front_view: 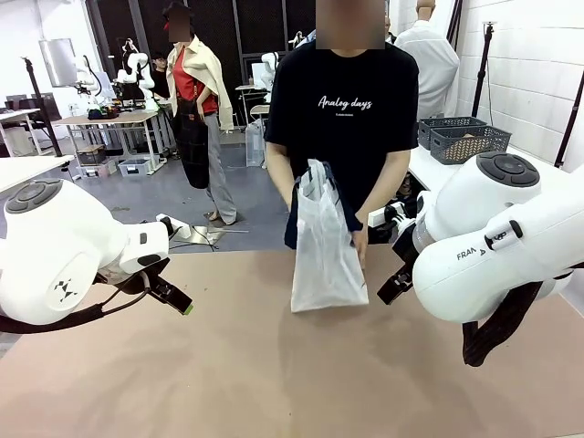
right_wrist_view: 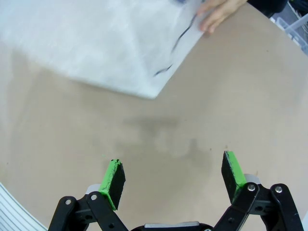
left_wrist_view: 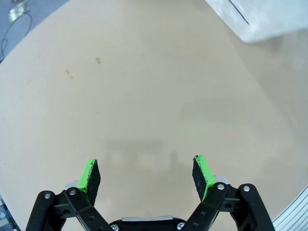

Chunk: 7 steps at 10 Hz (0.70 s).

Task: Transfer purchased items from the store into the shopping bag.
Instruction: Open the Reusable shopping bag in the center of the table.

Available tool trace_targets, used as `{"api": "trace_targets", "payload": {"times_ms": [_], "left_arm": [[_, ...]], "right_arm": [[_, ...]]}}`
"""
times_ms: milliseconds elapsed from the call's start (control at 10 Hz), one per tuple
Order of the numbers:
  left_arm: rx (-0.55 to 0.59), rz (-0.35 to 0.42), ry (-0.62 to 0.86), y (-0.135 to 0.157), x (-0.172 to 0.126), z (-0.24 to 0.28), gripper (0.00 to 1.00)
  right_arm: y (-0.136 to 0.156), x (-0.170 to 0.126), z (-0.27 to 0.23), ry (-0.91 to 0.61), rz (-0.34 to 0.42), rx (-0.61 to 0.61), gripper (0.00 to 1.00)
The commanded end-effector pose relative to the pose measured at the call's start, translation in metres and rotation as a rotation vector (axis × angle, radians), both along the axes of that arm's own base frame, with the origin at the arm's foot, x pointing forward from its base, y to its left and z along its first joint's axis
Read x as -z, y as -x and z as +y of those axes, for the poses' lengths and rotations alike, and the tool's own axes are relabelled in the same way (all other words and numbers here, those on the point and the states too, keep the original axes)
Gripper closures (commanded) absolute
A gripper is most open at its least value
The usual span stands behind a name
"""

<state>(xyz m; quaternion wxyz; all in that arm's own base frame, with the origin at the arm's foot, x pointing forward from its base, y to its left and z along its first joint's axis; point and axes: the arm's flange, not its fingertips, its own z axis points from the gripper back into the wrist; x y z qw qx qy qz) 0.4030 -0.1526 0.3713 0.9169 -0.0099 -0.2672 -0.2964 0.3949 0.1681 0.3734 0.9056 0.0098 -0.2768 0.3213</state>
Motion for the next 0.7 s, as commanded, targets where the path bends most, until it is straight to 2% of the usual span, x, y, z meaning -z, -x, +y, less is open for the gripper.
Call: {"api": "trace_targets", "payload": {"times_ms": [0, 600], "left_arm": [[-0.003, 0.000, 0.002, -0.0004, 0.0000, 0.0014, 0.00], [-0.003, 0.000, 0.002, -0.0004, 0.0000, 0.0014, 0.00]], "right_arm": [[0.0000, 0.0000, -0.0001, 0.000, 0.000, 0.000, 0.00], [0.0000, 0.0000, -0.0001, 0.000, 0.000, 0.000, 0.00]]}}
